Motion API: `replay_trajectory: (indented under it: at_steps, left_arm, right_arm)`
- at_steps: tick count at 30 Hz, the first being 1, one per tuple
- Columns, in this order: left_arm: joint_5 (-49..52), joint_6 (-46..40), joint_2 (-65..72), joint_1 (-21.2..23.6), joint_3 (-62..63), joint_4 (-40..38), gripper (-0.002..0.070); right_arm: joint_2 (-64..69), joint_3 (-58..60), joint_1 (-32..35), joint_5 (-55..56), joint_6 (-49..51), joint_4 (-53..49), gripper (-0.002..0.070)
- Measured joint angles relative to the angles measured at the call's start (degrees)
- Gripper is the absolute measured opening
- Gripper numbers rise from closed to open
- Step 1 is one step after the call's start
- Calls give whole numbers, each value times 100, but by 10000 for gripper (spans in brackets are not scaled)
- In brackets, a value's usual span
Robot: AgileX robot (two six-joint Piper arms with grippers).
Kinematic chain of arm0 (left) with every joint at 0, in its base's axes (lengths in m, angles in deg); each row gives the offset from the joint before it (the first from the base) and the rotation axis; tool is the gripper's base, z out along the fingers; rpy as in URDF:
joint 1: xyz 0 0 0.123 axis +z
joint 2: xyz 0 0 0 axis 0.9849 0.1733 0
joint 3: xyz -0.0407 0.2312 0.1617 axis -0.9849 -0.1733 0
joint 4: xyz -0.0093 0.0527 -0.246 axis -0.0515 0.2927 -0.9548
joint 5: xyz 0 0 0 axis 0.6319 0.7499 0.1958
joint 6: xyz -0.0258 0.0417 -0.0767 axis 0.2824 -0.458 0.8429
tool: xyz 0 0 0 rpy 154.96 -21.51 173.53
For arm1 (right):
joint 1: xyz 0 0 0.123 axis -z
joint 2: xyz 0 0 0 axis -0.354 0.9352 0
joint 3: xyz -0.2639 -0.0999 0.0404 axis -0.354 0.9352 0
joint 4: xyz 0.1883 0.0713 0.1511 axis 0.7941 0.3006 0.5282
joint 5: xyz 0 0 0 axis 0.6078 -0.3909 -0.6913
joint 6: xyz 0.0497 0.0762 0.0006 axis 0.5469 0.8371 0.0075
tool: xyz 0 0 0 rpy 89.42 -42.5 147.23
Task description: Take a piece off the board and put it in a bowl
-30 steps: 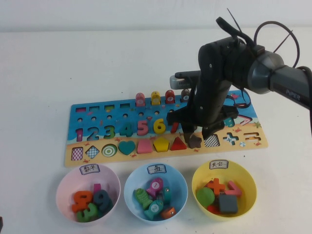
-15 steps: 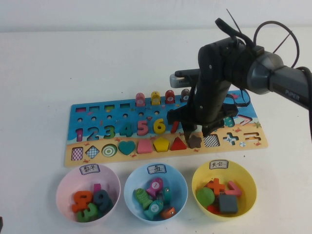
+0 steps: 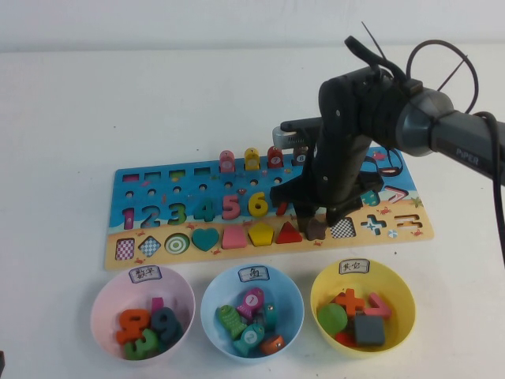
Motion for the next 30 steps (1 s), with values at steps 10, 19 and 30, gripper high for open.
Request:
replay_trajectory:
  at_steps: [10, 19, 30]
  left_arm:
    - [0, 0, 0, 0, 0, 0, -3]
    - [0, 0, 0, 0, 0, 0, -3]
    - [0, 0, 0, 0, 0, 0, -3]
  right_arm:
    - [0, 0, 0, -67, -22, 24, 341]
    - [22, 0, 0, -122, -22, 45, 341]
    - [22, 0, 0, -122, -22, 59, 292]
